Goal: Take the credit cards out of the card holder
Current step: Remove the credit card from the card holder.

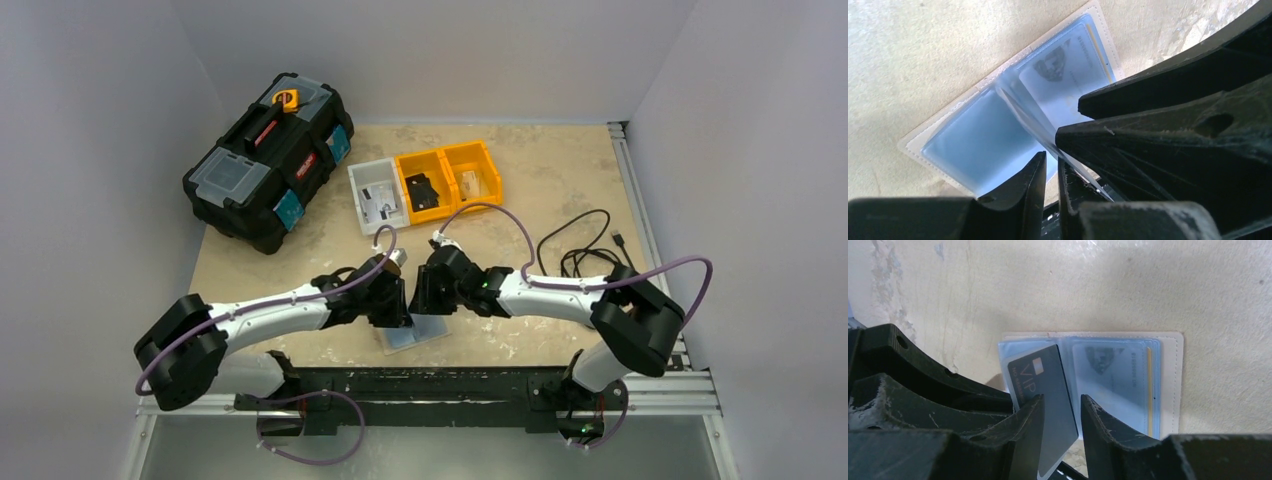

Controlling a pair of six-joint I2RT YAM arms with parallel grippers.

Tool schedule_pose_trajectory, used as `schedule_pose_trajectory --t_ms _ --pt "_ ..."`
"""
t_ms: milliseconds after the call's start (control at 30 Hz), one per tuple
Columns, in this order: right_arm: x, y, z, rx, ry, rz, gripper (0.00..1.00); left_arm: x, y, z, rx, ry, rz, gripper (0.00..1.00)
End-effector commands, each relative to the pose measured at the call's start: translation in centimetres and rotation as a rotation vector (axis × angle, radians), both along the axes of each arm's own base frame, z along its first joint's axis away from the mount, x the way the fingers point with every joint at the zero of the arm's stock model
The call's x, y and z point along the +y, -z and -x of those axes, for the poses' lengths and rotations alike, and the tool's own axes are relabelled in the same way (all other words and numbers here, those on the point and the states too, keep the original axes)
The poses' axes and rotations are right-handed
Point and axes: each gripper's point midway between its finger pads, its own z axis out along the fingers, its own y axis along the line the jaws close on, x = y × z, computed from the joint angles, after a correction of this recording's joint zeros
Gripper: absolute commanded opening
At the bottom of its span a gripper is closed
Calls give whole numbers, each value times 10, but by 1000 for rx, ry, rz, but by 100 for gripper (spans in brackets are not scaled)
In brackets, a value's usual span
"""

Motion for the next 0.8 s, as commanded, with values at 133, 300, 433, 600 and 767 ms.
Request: schedule_pose_trajectory --t_ms 133,300,433,600,767 --pt "38 -27 -2 -27 -56 -82 33 39 -31 -12 -89 -141 -104 26" --pt "55 -24 10 -13 -100 -90 33 70 -45 -8 -120 -224 -169 23" --pt "65 -15 19 8 -128 -81 32 73 -44 -4 -116 -229 -156 20" --pt "60 -17 20 12 -119 -78 33 62 -34 -4 -86 -209 -137 16" --pt "45 -26 13 -28 -81 -57 35 51 -21 -4 -53 -186 -129 12"
